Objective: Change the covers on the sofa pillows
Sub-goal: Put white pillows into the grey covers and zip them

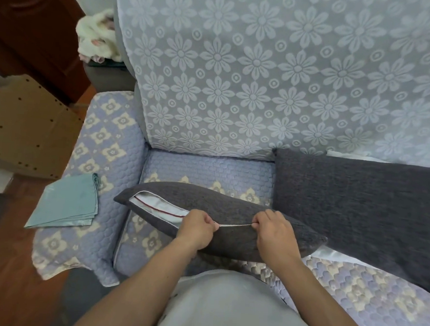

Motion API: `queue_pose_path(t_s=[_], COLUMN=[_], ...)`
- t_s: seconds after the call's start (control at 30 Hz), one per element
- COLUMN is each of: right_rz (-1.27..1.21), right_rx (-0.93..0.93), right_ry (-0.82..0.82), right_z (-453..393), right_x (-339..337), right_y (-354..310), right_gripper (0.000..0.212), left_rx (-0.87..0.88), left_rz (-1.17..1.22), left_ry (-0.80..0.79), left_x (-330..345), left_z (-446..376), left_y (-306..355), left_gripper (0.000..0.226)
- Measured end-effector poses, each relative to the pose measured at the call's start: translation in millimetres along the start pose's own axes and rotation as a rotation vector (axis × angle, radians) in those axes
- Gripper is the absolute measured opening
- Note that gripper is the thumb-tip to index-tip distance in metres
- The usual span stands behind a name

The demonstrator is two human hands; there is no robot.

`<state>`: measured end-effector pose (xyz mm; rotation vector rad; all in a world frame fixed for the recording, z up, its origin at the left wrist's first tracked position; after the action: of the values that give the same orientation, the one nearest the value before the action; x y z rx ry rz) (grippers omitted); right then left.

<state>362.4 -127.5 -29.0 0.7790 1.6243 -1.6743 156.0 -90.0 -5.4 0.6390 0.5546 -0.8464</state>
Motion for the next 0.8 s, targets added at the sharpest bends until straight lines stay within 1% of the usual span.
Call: queue_pose_path(t_s=[0.17,0.27,0.33,0.4,0.5,0.53,0.57,0.63,0.7,0.73,0.8], right_rz=[0.044,0.062,0.096,0.127,0.155,0.156,0.146,0.088,0.038,0.035,0.048], right_rx=[0.034,0.077,0.128,0.183,0.24,0.207,0.145,-0.005,-0.111,-0.128,-0.093], right_ry=[-0.018,-0.01,-0.015,-0.048,-0.085,-0.082,-0.1,-0.199,-0.278,-0.296,-0.319], right_z=[-6.3,-6.6,-7.1,-7.7,-13.6,-17.3,-21.3,-27.4,-29.7,-30.3,-31.0], right_x=[-3.5,-5.2,-8.0,-11.0,-16.1,-16.1,-12.7,3.9,29.0,40.9,62.7], right_y=[13.9,30.1,40.7,46.7,40.4,31.9,20.1,-11.7,-42.8,-53.4,-64.8], right_gripper=[0.013,0.013,0.012,0.009,0.003,0.006,0.014,0.027,0.032,0.032,0.029], left_rx=[0.017,0.018,0.069,0.157,0.258,0.28,0.297,0.308,0.311,0.31,0.309], left_rz=[-0.112,-0.19,-0.207,-0.212,-0.12,-0.078,-0.039,0.01,0.027,0.032,0.01], left_ry=[0.055,0.137,0.179,0.19,0.138,0.12,0.103,0.054,-0.03,-0.082,-0.185], left_x=[-13.6,-21.0,-22.7,-19.2,-15.7,-15.9,-15.9,-12.1,-5.2,-2.8,-3.6], left_z=[-10.8,-18.0,-20.7,-21.2,-26.8,-29.5,-31.5,-32.4,-31.9,-32.5,-38.2], left_y=[-7.9,-15.1,-15.5,-11.1,-6.5,-6.7,-7.3,-9.8,-13.8,-15.7,-19.4], left_gripper=[0.019,0.017,0.018,0.02,0.018,0.016,0.015,0.016,0.017,0.018,0.019])
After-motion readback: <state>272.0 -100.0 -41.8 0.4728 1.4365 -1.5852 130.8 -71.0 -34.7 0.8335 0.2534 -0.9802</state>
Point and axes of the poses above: each hand's wrist, its own z-axis away from the middle knuckle, its own x-axis out of the palm, y = z × x, the point moved 3 cm from there along -z, towards the middle knuckle, and after that the axes turned 11 degrees about -z, right-handed, at the moved point
